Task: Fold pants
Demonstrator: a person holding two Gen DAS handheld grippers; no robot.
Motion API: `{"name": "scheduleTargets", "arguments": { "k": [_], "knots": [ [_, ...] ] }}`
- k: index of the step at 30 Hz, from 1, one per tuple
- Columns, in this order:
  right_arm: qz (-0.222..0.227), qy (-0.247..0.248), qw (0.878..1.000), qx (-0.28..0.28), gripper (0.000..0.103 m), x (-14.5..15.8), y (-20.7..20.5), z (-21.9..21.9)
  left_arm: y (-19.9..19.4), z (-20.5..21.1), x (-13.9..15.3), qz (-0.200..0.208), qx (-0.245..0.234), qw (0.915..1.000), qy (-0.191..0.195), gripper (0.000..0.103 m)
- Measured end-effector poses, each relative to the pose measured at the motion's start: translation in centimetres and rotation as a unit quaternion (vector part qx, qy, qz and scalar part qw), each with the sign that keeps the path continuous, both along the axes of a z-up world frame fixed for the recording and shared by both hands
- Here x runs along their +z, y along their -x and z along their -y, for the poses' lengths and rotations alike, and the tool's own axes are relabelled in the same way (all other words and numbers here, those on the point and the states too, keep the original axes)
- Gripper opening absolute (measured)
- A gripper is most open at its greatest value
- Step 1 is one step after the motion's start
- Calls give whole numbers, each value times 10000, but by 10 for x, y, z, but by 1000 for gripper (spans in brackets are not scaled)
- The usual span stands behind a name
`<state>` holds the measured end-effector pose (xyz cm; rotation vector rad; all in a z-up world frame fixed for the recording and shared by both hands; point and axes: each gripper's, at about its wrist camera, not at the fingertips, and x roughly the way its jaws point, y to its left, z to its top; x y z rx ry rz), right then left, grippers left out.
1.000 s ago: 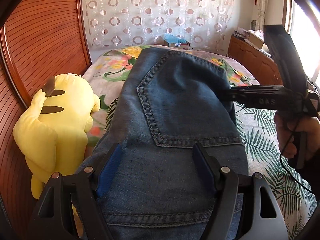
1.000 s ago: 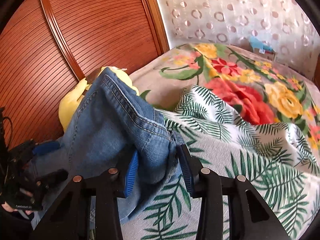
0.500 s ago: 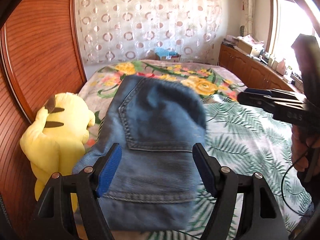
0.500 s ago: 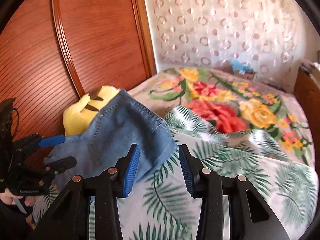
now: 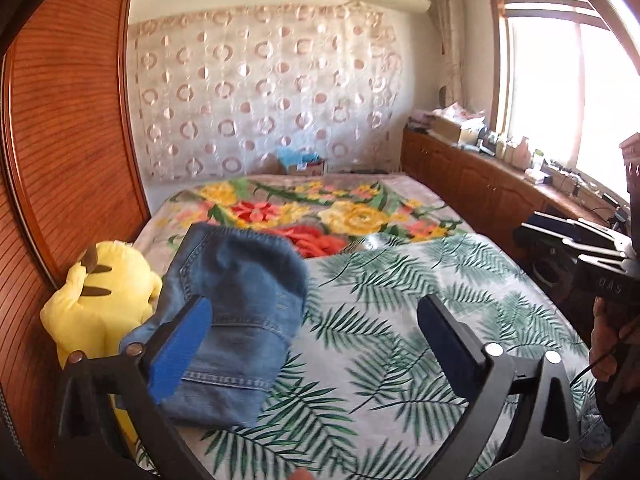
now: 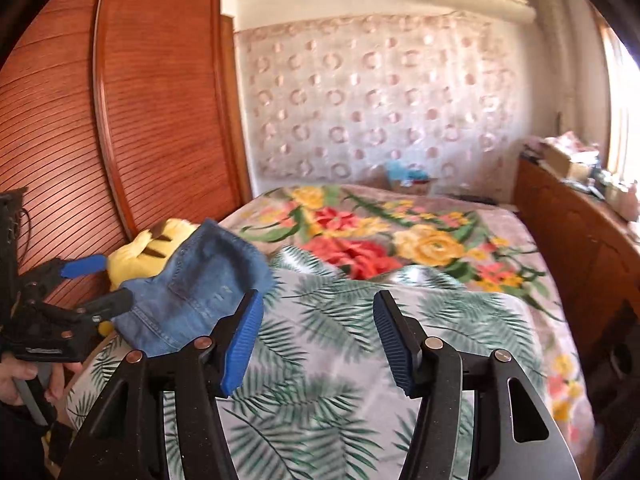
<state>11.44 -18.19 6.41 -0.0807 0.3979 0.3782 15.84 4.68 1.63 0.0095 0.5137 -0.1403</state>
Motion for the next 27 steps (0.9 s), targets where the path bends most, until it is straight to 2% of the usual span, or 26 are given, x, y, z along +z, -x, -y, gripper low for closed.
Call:
{"name": "scheduleTargets", "arguments": {
  "k": [6,12,16,27],
  "knots": [
    [246,-16,9986,-461,68,3,50,19,19,26,16,237,-70,9997,7,103],
    [432,-111,9955,-840,71,1,74,13,39,45,28,409,-59,9991,131,103],
    [492,-119,9939,-976,71,-2,81,4,52,52,34,535,-52,9983,226,103],
    [575,-248,9925,-1047,71,-8,87,0,63,59,41,568,38,9984,53,103]
  ]
}}
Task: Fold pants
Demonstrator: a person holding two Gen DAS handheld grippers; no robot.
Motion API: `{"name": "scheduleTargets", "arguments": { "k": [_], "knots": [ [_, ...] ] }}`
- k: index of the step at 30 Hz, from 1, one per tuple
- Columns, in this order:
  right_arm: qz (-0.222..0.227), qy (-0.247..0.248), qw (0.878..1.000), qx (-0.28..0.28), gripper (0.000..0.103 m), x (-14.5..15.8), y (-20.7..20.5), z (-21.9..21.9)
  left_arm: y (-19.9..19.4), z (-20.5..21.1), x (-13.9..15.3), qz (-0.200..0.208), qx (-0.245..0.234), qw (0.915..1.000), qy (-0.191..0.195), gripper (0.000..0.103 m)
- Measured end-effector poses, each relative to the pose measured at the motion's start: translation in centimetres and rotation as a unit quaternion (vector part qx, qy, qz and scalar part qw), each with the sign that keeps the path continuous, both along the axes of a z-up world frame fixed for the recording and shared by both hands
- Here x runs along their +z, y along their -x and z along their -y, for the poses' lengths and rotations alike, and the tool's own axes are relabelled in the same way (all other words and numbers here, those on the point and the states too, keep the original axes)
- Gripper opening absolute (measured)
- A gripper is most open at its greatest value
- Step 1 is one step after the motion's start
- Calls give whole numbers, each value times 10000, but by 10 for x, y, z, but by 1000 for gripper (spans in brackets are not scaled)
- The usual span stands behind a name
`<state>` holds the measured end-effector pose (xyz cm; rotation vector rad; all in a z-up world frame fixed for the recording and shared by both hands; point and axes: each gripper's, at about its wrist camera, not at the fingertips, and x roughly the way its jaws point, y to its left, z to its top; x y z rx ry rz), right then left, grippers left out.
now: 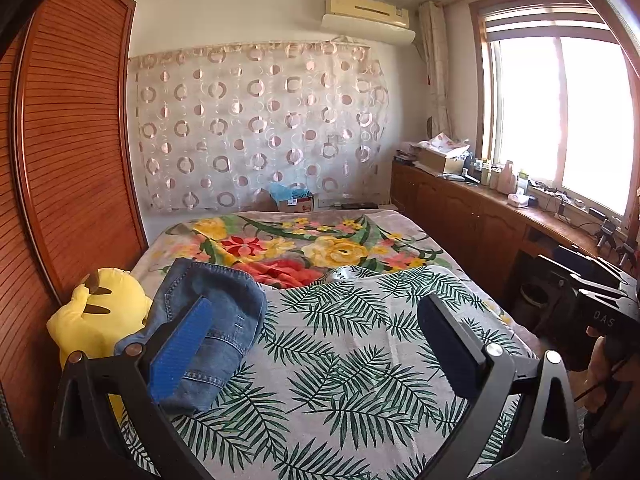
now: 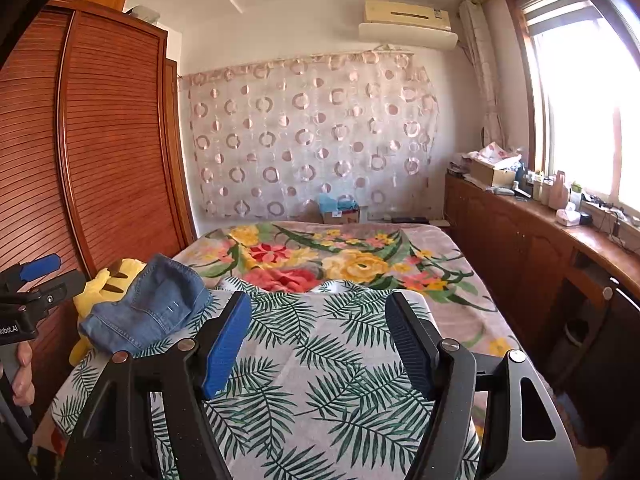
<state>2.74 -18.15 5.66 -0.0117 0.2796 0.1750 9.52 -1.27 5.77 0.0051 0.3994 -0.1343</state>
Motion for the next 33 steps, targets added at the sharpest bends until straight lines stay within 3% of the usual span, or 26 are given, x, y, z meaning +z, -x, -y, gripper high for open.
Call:
{"name": "scheduleTargets", "arguments": {
  "k": [33],
  "knots": [
    [88,47,9999,85,72,-4,-2,18,1,-11,-5,-35,126,9999,-52,103]
  ]
}}
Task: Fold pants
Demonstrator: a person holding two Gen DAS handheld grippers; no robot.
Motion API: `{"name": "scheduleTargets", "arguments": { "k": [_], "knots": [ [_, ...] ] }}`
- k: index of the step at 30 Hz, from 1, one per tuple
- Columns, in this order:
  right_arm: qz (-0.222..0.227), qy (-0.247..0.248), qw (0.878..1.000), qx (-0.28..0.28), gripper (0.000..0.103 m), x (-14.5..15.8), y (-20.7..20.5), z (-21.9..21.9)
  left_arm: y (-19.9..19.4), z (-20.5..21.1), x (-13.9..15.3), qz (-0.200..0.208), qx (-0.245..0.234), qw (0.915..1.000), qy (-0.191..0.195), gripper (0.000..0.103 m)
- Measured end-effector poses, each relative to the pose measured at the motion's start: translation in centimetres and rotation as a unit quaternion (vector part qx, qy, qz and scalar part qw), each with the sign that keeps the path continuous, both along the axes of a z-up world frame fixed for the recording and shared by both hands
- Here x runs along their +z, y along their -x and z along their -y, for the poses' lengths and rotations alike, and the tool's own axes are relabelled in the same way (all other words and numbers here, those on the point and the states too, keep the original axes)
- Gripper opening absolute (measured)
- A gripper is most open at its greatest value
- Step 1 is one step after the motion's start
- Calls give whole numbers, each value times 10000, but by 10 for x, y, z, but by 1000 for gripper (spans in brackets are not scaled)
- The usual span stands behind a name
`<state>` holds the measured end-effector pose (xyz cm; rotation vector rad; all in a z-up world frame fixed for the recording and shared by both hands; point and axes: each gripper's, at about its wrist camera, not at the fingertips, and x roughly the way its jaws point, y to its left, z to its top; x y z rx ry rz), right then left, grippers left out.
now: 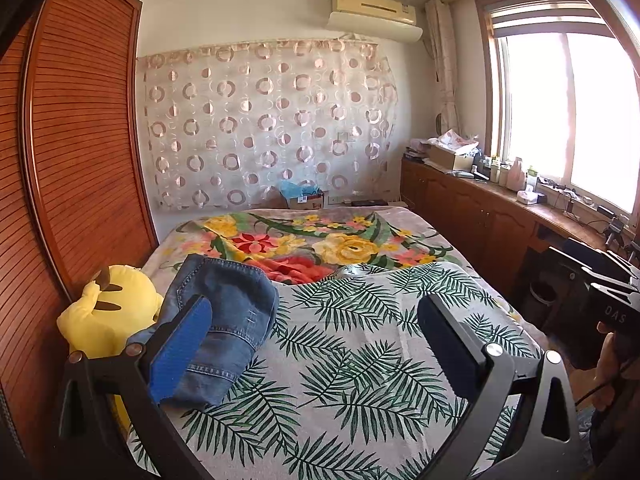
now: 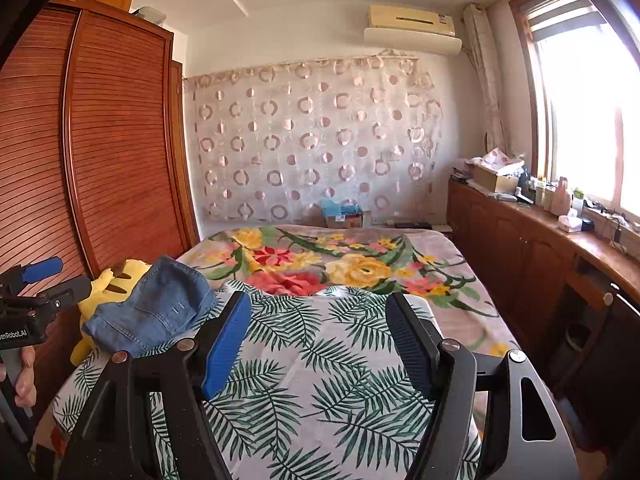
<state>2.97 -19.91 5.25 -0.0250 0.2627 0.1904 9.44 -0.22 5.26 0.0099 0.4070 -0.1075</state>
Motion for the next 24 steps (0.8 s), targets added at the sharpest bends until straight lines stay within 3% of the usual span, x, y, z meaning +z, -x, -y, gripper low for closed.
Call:
{"name": "scheduleTargets", "arguments": {
  "k": [24],
  "knots": [
    [12,3,10000,4,72,0,2,-1,0,-1,-1,0,-5,10000,-11,103]
  ]
}}
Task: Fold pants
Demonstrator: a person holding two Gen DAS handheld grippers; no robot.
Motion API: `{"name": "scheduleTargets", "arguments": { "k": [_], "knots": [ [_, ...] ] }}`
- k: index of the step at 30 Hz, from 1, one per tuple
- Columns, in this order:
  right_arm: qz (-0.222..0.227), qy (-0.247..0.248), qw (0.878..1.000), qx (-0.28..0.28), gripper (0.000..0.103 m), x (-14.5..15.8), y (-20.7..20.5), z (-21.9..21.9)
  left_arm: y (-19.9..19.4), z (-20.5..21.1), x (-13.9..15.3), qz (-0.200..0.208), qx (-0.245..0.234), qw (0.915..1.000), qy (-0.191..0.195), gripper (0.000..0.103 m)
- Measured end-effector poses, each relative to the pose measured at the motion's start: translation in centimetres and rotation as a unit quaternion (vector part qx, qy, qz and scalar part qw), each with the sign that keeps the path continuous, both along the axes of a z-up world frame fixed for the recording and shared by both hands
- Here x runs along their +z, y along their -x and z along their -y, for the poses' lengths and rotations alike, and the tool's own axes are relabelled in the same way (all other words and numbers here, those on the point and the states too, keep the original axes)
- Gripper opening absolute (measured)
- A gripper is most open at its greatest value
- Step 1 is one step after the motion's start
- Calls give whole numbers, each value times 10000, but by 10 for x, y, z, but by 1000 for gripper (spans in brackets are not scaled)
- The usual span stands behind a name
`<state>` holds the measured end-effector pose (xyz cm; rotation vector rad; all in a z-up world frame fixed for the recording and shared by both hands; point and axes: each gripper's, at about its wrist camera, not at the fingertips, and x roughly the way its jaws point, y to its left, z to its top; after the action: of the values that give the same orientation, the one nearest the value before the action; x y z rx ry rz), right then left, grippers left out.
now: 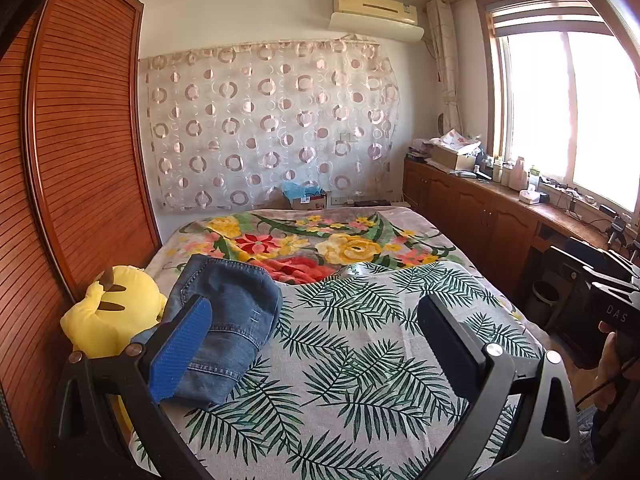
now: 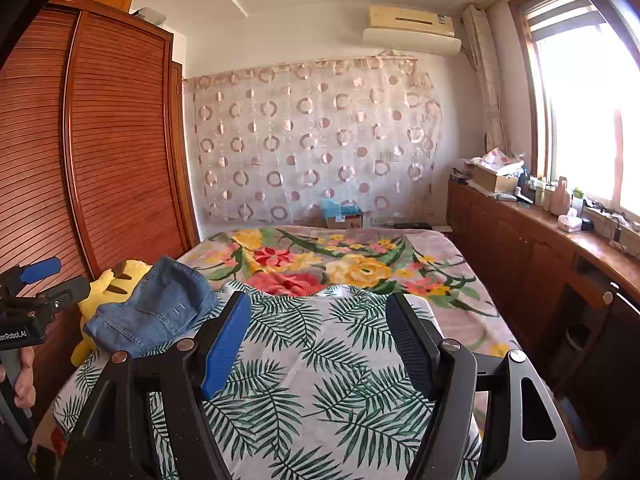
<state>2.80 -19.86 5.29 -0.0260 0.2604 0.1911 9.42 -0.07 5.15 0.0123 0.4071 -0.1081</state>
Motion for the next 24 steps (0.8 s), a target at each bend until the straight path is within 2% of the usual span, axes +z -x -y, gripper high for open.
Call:
{"name": "scheduleTargets", "arguments": {
  "k": [24],
  "knots": [
    [7,-3,10000,-7,72,0,0,0,0,2,-1,5,2,10000,-14,103]
  ]
}}
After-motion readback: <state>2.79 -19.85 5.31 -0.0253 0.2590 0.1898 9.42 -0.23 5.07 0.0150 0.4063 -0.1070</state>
